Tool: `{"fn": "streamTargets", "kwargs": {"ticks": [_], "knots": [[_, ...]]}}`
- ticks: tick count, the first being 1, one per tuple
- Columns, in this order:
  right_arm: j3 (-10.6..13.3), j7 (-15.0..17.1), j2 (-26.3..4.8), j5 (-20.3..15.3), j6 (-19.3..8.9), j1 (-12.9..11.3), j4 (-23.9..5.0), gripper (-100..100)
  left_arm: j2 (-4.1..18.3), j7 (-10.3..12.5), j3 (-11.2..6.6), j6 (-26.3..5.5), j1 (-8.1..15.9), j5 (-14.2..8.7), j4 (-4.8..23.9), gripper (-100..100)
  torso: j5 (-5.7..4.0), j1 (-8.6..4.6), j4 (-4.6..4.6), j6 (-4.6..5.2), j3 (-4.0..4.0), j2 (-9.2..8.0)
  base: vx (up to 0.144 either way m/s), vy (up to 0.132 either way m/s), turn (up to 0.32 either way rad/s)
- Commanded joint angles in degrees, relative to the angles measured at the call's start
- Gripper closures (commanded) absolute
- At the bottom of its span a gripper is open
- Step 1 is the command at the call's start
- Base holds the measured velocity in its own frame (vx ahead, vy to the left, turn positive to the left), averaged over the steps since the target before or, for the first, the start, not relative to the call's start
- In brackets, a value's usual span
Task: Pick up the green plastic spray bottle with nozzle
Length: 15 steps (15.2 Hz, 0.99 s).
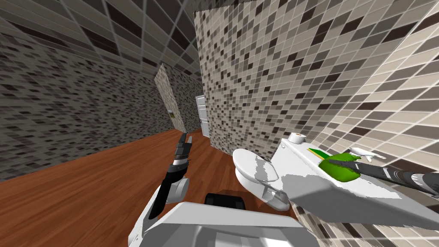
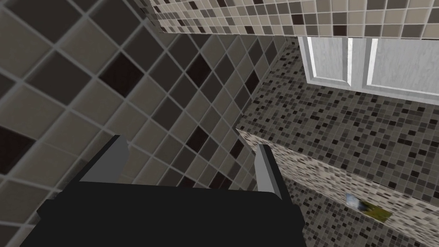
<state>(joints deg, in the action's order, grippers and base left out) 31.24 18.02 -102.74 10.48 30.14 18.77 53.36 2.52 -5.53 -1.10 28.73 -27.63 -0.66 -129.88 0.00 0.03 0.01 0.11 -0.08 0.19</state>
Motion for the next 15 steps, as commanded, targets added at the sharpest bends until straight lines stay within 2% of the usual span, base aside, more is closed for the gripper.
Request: {"fn": "streamTargets", "kwargs": {"ticks": [1, 4, 6, 7, 8, 9, 12, 13, 14, 15], "knots": [[-1.2, -2.5, 0.7, -0.7, 2.7, 0.5, -0.3, -100, 0.0, 0.0, 0.0, 0.0, 0.0, 0.0, 0.0, 0, 0.0, 0.0, 0.0, 0.0, 0.0, 0.0, 0.229, -0.011, -0.486], [-2.0, -3.9, 1.2, -1.1, 4.2, 0.8, -0.4, -100, 0.0, 0.0, 0.0, 0.0, 0.0, 0.0, 0.0, 0, 0.0, 0.04, 0.17, -0.03, -0.42, 0.72, 0.273, 0.02, -0.317], [-3.5, -6.7, 2.0, -1.8, 7.2, 1.4, -0.7, -100, 0.0, 0.0, 0.0, 0.0, 0.0, 0.0, 0.0, 0, -0.02, -0.01, 0.21, -0.07, -0.49, 0.81, 0.262, 0.01, -0.356], [-3.5, -6.8, 2.0, -1.8, 7.2, 1.4, -0.7, -100, 0.0, 0.0, -0.01, 0.0, 0.0, 0.0, 0.0, 0, -0.02, -0.05, 0.21, 0.01, -0.51, 0.85, 0.248, 0.018, -0.346], [-3.5, -6.8, 2.0, -1.8, 7.2, 1.4, -0.7, -100, 0.0, 0.0, -0.01, 0.0, 0.0, 0.0, 0.0, 0, -0.02, -0.05, 0.22, -0.06, -0.5, 0.82, 0.179, 0.025, -0.082], [-4.3, -8.2, 2.4, -2.1, 8.7, 1.8, -0.8, -100, 0.0, 0.0, 0.0, 0.0, 0.0, 0.0, 0.0, 0, -0.02, -0.06, 0.21, -0.14, -0.45, 0.7, 0.175, 0.004, -0.173], [-5.1, -9.7, 2.8, -2.5, 10.2, 2.1, -1.0, -100, 0.0, 0.0, -0.01, 0.0, 0.0, 0.0, 0.0, 0, -0.04, -0.08, 0.15, -0.03, -0.34, 0.56, 0.181, 0.032, -0.265], [-5.9, -11.1, 3.3, -2.8, 11.8, 2.4, -1.1, -100, 0.0, 0.0, 0.0, 0.0, 0.0, 0.0, 0.0, 0, -0.02, -0.03, 0.16, -0.07, -0.35, 0.56, 0.201, 0.048, -0.291], [-6.6, -12.5, 3.7, -3.2, 13.2, 2.8, -1.2, -100, 0.0, 0.0, -0.01, 0.0, 0.0, 0.0, 0.0, 0, -0.01, -0.01, 0.16, -0.05, -0.36, 0.59, 0.286, 0.045, -0.442], [-6.6, -12.5, 3.7, -3.2, 13.3, 2.8, -1.2, -100, 0.0, 0.0, -0.01, 0.0, 0.0, 0.0, 0.0, 0, 0.0, -0.01, 0.18, 0.01, -0.44, 0.76, 0.279, 0.063, -0.314]]}}
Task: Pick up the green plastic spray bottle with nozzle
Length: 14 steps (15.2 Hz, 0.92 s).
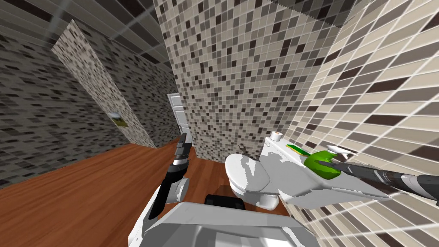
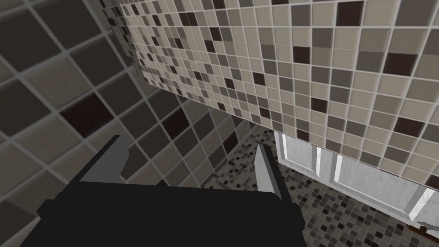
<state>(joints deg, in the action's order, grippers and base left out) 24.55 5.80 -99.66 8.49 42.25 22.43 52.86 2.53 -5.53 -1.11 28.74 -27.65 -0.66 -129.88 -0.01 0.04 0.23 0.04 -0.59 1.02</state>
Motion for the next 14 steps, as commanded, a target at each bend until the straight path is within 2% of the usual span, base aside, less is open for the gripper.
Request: {"fn": "streamTargets", "kwargs": {"ticks": [1, 3, 4, 8, 9, 10, 12, 13, 14], "knots": [[-0.7, -1.7, 1.0, -1.5, 2.7, -0.6, -0.9, -100, 0.0, 0.0, 0.0, 0.0, 0.0, 0.0, 0.0, 0, 0.0, 0.0, 0.0, 0.0, 0.0, 0.0, 0.262, 0.096, -0.302], [-0.5, -1.4, 0.8, -1.1, 1.9, -0.4, -0.7, -100, 0.0, 0.0, 0.0, 0.0, 0.0, 0.0, 0.0, 0, 0.02, 0.09, 0.01, -0.02, 0.0, -0.03, 0.167, 0.076, -0.163], [-0.6, -1.5, 0.9, -1.2, 2.2, -0.4, -0.8, 100, 0.0, 0.0, 0.01, 0.0, 0.0, 0.0, 0.0, 0, 0.02, -0.01, -0.03, -0.07, 0.12, -0.26, 0.014, 0.022, -0.05], [-0.6, -1.6, 0.8, -1.2, 2.2, -0.4, -0.8, 100, 0.0, 0.0, 0.0, 0.0, 0.0, 0.0, 0.0, 0, -0.1, -0.3, -0.19, -0.05, 0.51, -0.9, 0.002, 0.004, -0.007], [0.0, -0.3, 0.6, -1.2, 1.2, -0.9, -0.7, 100, 0.0, 0.0, 0.0, 0.0, 0.0, 0.0, 0.0, 0, -0.1, -0.33, -0.2, -0.04, 0.53, -0.94, -0.08, -0.039, 0.234], [0.0, -0.3, 0.6, -1.2, 1.2, -0.9, -0.7, 100, 0.0, 0.0, 0.01, 0.0, 0.1, 0.0, 0.0, 0, -0.11, -0.43, -0.22, -0.21, 0.6, -1.09, -0.138, -0.065, 0.341], [1.6, 2.6, -0.2, -0.5, -1.9, -1.6, -0.5, 100, 0.0, 0.0, 0.01, 0.0, 0.1, 0.0, 0.0, 0, -0.15, -0.63, -0.31, -0.24, 0.81, -1.45, -0.221, -0.106, 0.404], [1.6, 2.6, -0.2, -0.5, -1.9, -1.6, -0.5, 100, 0.0, 0.0, 0.01, 0.0, 0.1, 0.0, 0.0, 0, -0.18, -0.74, -0.36, -0.27, 0.93, -1.65, -0.249, -0.075, 0.371], [2.4, 4.0, -0.7, -0.1, -3.4, -1.9, -0.3, 100, 0.0, 0.0, 0.01, 0.0, 0.1, 0.0, 0.0, 0, -0.19, -0.71, -0.4, -0.17, 1.02, -1.8, -0.319, -0.051, 0.356]]}}
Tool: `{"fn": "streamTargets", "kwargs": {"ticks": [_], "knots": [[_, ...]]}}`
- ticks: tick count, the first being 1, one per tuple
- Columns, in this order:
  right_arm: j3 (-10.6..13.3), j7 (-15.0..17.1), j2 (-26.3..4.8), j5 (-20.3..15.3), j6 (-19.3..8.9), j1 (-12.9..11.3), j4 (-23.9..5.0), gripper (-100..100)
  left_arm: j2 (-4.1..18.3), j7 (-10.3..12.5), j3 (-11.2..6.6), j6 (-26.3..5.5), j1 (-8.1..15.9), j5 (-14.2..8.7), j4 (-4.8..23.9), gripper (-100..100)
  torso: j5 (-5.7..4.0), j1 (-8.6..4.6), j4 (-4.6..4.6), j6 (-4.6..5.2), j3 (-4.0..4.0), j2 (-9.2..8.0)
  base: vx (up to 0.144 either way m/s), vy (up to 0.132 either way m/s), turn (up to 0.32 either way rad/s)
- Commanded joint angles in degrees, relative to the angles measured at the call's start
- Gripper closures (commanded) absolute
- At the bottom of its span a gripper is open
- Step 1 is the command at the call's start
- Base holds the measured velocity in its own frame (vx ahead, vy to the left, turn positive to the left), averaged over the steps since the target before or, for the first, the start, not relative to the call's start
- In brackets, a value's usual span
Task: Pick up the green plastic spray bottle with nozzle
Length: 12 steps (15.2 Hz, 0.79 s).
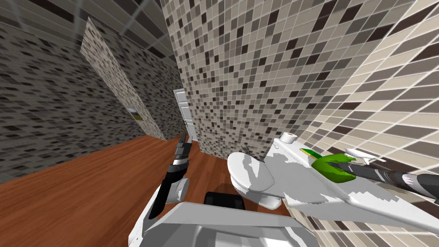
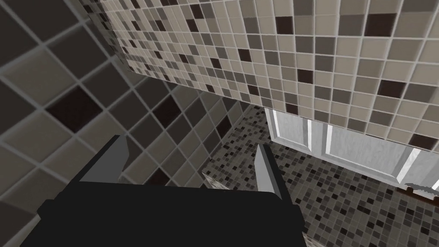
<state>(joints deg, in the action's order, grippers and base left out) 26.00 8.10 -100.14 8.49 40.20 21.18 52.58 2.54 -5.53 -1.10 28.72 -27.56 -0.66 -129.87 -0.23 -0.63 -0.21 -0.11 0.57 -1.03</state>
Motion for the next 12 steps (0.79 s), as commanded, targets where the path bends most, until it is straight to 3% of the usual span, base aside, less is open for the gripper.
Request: {"fn": "streamTargets", "kwargs": {"ticks": [1, 3, 6, 8, 10, 12], "knots": [[0.9, 1.7, -0.2, -0.1, -1.3, -0.6, -0.1, 100, 0.0, 0.0, 0.0, 0.0, 0.0, 0.0, 0.0, 0, 0.0, 0.0, 0.0, 0.0, 0.0, 0.0, -0.294, -0.029, 0.251], [2.5, 4.6, -1.0, 0.6, -4.2, -1.3, 0.2, 100, 0.0, 0.0, 0.0, 0.0, 0.0, 0.0, 0.0, 0, -0.07, 0.06, -0.01, 0.13, 0.07, -0.09, -0.255, -0.032, 0.355], [3.2, 6.0, -1.4, 0.9, -5.9, -1.6, 0.3, 100, 0.0, 0.0, 0.0, 0.0, 0.0, 0.0, 0.0, 0, -0.05, 0.02, -0.02, 0.07, 0.09, -0.14, -0.265, -0.032, 0.298], [4.8, 8.7, -2.3, 1.6, -8.9, -2.3, 0.6, 100, 0.0, 0.0, 0.0, 0.0, 0.0, 0.0, 0.0, 0, -0.04, 0.06, -0.02, 0.12, 0.07, -0.1, -0.282, -0.009, 0.343], [5.6, 10.3, -2.7, 2.0, -10.4, -2.6, 0.8, 100, 0.0, 0.0, 0.0, 0.0, 0.0, 0.0, 0.0, 0, -0.02, 0.03, -0.06, 0.13, 0.16, -0.24, -0.276, -0.016, 0.323], [5.2, 9.3, -2.4, 2.0, -9.8, -2.4, 0.7, 100, 0.0, 0.0, -0.01, 0.0, 0.0, 0.0, 0.0, 0, 0.0, 0.07, -0.03, 0.15, 0.07, -0.06, -0.157, 0.006, 0.179]]}}
